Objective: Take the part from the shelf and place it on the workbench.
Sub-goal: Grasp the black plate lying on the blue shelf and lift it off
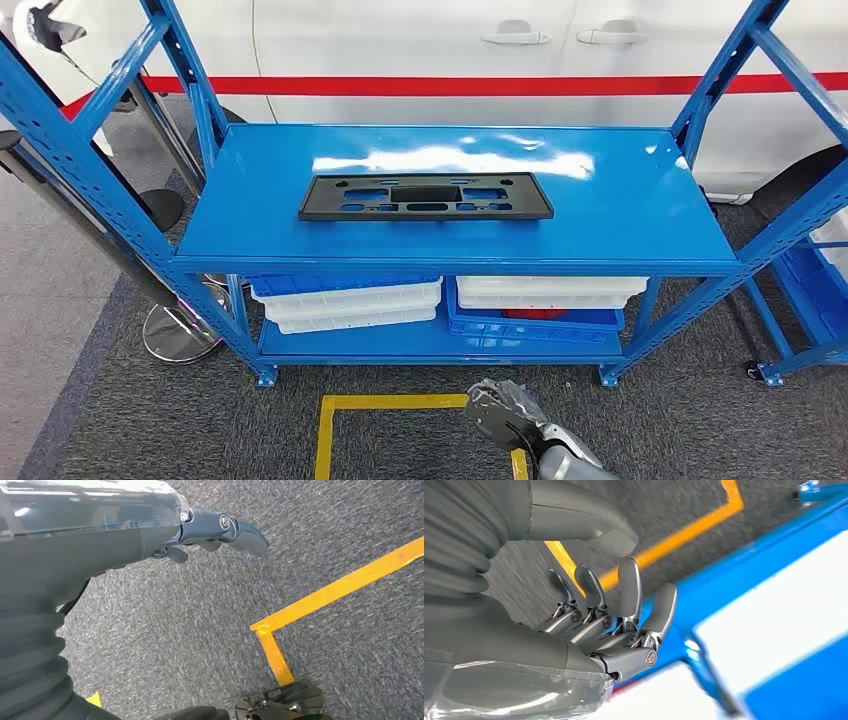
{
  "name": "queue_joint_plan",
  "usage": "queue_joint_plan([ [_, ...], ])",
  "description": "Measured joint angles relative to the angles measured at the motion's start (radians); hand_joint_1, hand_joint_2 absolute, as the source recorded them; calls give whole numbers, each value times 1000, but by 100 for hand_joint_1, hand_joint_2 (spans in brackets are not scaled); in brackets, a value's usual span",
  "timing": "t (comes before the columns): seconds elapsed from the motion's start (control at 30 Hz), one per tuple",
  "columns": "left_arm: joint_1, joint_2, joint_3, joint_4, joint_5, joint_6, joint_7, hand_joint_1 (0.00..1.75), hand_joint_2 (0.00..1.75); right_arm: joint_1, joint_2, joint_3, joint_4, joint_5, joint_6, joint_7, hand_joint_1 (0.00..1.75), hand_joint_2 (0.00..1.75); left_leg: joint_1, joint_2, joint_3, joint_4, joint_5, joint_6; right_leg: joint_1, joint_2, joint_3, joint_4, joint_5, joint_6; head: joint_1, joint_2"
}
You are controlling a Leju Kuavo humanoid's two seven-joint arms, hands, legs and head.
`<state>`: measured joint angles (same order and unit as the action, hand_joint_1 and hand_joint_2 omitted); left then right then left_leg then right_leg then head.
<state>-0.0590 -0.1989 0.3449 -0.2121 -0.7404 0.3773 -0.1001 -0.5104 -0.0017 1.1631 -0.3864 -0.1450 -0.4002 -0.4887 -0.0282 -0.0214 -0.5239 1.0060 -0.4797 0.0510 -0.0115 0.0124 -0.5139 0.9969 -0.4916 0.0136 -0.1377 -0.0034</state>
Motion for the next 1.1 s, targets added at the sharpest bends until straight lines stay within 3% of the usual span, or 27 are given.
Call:
queue_joint_plan([
  [0.23,-1,-7,-1,6,-25,-1,13,0,175,-46,-13,-60,-62,118,35,38,175,175,0,0,-1,0,0,0,0,0,0,-2,0,0,0,0],
  [0.47,-5,-12,-3,7,-35,-4,16,0,175,-83,-10,-214,-136,150,261,51,175,175,0,-1,-1,0,0,0,0,0,0,-3,0,0,0,0],
  [0.57,-6,-12,-3,7,-37,-5,15,0,175,-111,7,-263,-140,171,311,57,175,175,0,-1,-1,0,0,0,0,0,0,-3,0,0,0,0],
  [0.67,-8,-12,-3,7,-44,-7,17,0,175,-133,27,-279,-154,240,289,75,175,175,0,0,-2,0,0,0,0,0,0,-2,0,0,0,0],
  [0.9,-22,-12,-12,7,-56,-18,26,0,175,-263,49,-273,-227,524,126,184,175,175,0,-1,-2,0,1,1,0,0,0,-2,0,0,0,0],
  [1.1,-17,-12,-11,7,-27,-2,4,0,175,-327,54,-270,-220,557,126,126,175,175,0,-1,-2,0,1,1,0,0,0,-2,0,0,0,0],
])
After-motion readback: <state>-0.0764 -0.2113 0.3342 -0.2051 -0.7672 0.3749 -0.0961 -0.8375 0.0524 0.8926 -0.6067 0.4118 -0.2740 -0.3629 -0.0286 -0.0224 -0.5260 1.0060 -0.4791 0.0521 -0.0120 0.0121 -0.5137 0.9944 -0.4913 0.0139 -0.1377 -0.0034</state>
